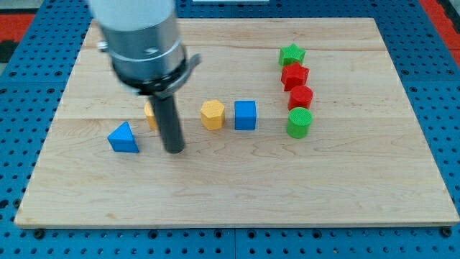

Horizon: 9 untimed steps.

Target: Place the blue cube to the bottom left side of the green circle

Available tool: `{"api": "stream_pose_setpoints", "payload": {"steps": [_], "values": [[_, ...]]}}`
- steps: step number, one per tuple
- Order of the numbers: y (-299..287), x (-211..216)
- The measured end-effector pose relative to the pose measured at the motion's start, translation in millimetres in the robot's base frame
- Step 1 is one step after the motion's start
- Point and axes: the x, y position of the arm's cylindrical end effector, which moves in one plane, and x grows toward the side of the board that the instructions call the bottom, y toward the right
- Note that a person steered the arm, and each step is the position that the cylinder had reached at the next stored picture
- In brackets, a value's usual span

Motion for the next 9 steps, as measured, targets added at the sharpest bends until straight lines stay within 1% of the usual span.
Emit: {"api": "stream_pose_setpoints", "payload": {"steps": [1, 2, 3, 4, 5, 6, 7, 8, 9], "values": [[24, -21], [69, -24], [60, -45], [64, -69], [95, -90], [149, -84], [144, -59], [108, -54], [95, -43]]}}
